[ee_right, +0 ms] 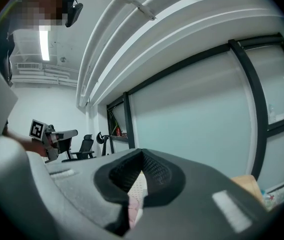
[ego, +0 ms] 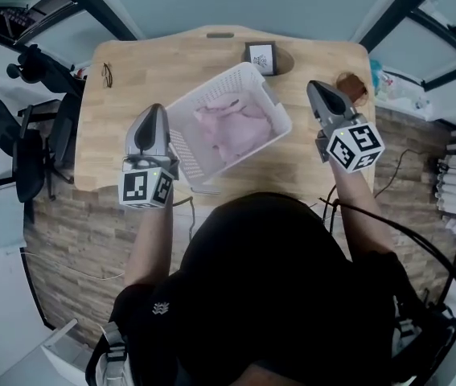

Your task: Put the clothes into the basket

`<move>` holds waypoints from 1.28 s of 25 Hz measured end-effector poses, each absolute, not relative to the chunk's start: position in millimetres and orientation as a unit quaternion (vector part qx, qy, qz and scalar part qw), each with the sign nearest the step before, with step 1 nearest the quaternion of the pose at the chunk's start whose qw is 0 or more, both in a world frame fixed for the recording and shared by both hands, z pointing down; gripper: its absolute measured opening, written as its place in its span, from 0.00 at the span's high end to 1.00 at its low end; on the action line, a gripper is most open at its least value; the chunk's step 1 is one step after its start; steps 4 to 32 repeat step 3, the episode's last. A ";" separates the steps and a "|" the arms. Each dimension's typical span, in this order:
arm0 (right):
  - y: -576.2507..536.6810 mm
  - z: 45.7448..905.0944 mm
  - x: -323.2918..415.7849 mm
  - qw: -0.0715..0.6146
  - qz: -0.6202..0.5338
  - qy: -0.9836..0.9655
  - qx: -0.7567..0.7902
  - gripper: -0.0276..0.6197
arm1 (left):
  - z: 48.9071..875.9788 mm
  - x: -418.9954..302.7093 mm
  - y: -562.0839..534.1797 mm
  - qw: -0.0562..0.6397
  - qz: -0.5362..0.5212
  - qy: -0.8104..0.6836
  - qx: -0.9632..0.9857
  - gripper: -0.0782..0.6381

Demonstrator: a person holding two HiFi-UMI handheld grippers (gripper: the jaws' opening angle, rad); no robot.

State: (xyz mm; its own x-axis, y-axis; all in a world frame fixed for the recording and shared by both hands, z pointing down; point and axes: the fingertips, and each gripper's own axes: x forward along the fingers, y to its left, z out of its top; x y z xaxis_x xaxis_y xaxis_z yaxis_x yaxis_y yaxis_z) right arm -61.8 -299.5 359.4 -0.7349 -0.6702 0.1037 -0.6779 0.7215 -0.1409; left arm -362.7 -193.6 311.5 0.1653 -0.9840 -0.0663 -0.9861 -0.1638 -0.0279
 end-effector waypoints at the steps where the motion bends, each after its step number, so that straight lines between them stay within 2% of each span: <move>1: -299.2 357.4 -62.5 0.028 0.079 -0.928 0.363 0.95 | 310.8 -362.3 -194.1 0.032 0.016 0.644 -0.764 0.88; 32: -298.7 353.4 -63.7 0.041 0.063 -0.929 0.363 0.95 | 309.6 -361.3 -195.6 0.033 0.015 0.640 -0.767 0.88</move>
